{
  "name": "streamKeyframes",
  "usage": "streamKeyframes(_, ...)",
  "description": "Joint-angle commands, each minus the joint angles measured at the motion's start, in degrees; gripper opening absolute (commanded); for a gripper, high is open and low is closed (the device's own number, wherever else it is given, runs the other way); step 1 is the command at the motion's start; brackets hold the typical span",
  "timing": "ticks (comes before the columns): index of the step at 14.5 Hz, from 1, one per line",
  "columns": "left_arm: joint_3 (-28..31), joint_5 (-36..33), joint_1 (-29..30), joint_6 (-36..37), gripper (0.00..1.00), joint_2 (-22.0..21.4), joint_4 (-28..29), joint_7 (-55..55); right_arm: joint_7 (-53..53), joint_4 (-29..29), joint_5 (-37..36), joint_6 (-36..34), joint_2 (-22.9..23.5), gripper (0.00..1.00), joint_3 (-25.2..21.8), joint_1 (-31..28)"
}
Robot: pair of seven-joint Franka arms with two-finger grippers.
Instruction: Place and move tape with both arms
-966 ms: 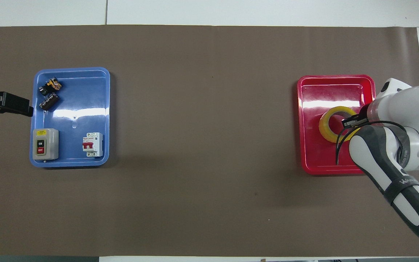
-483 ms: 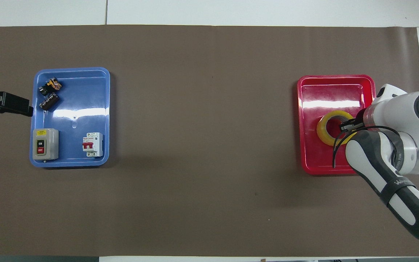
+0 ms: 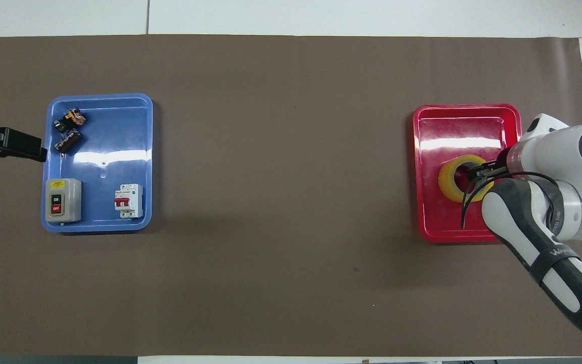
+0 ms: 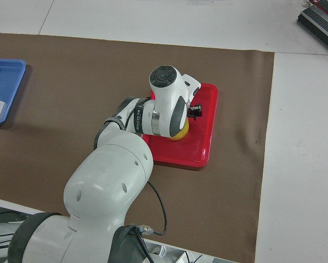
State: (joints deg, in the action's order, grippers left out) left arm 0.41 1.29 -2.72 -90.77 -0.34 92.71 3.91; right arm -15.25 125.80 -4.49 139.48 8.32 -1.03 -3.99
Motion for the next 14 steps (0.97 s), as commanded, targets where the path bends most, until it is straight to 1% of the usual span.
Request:
streamKeyframes(1,0.2,-0.6,-0.5,-0.7,1.0,-1.8,2.0,0.2,6.3,-4.5,0.2,-5.7,-1.2,1.0,0.9,-0.3)
streamKeyframes(3,0.2,-0.6,-0.5,-0.7,1.0,-1.8,2.0,0.2,14.5,-8.8,0.2,-14.5,-3.1,1.0,1.3,-0.1)
streamKeyframes(5,0.2,-0.6,-0.5,-0.8,1.0,-1.8,2.0,0.3,18.9,-11.1,0.4,-18.9,-5.6,1.0,1.6,0.8)
streamKeyframes(6,0.1,-0.6,-0.5,-0.8,1.0,-1.8,2.0,0.3,19.6,-12.5,1.2,-20.9,-6.6,1.0,1.6,1.0)
streamKeyframes(8,0.1,-0.6,-0.5,-0.9,1.0,-1.8,2.0,0.3,19.9,-17.3,3.4,-27.7,-8.1,1.0,1.5,1.0)
streamKeyframes(10,0.1,-0.6,-0.5,-0.9,1.0,-1.8,2.0,0.3,20.0,-25.0,3.7,-36.3,-8.4,1.0,1.5,1.0)
streamKeyframes(12,0.1,-0.6,-0.5,-0.9,1.0,-1.8,2.0,0.3,20.4,-32.7,3.7,-44.1,-7.7,1.0,1.5,0.8)
streamKeyframes(13,0.2,-0.6,-0.5,-0.9,1.0,-1.8,2.0,0.3,20.6,-34.2,3.6,-46.4,-7.5,1.0,1.4,0.8)
streamKeyframes(14,0.1,-0.6,-0.5,-0.9,1.0,-1.8,2.0,0.3,21.7,-34.0,3.4,-47.2,-7.9,1.0,1.3,0.7)
